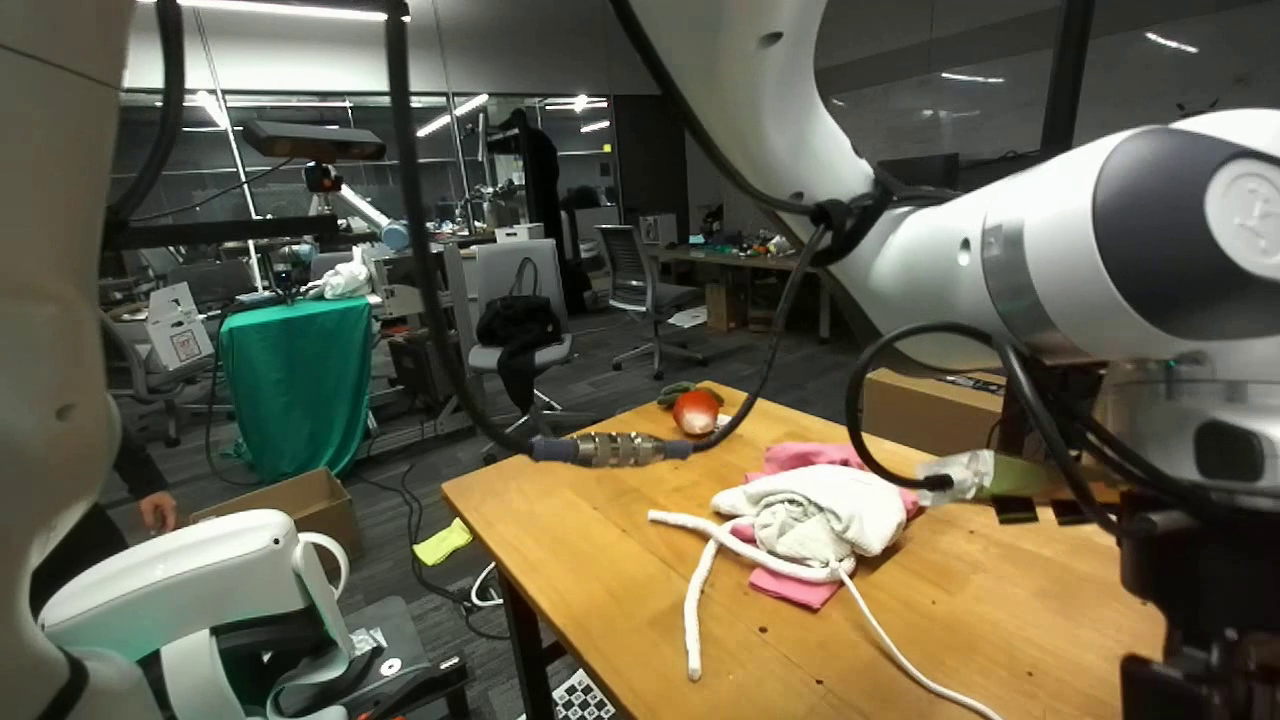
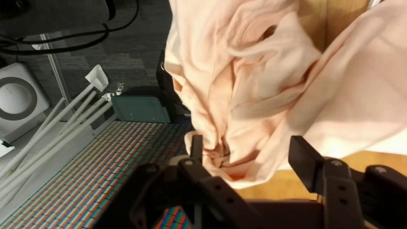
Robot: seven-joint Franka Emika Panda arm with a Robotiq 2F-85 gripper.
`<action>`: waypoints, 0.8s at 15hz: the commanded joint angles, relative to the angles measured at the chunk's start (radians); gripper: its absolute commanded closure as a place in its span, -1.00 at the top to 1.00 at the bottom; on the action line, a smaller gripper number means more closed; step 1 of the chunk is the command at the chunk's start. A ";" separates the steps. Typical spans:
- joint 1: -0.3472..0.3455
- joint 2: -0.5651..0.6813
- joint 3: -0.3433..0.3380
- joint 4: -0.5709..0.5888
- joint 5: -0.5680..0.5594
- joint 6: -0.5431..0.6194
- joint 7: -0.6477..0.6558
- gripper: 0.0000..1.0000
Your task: Separate all the objects on the table
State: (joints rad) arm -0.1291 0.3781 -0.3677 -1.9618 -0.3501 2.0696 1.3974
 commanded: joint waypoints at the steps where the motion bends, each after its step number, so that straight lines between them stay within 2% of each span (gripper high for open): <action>1: 0.013 -0.082 0.061 -0.039 0.016 0.025 -0.034 1.00; 6: 0.031 -0.090 0.163 -0.050 0.076 0.114 -0.146 1.00; 12: 0.098 -0.044 0.263 -0.021 0.131 0.231 -0.306 1.00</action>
State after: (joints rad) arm -0.0592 0.3218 -0.1337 -1.9952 -0.2540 2.2454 1.1829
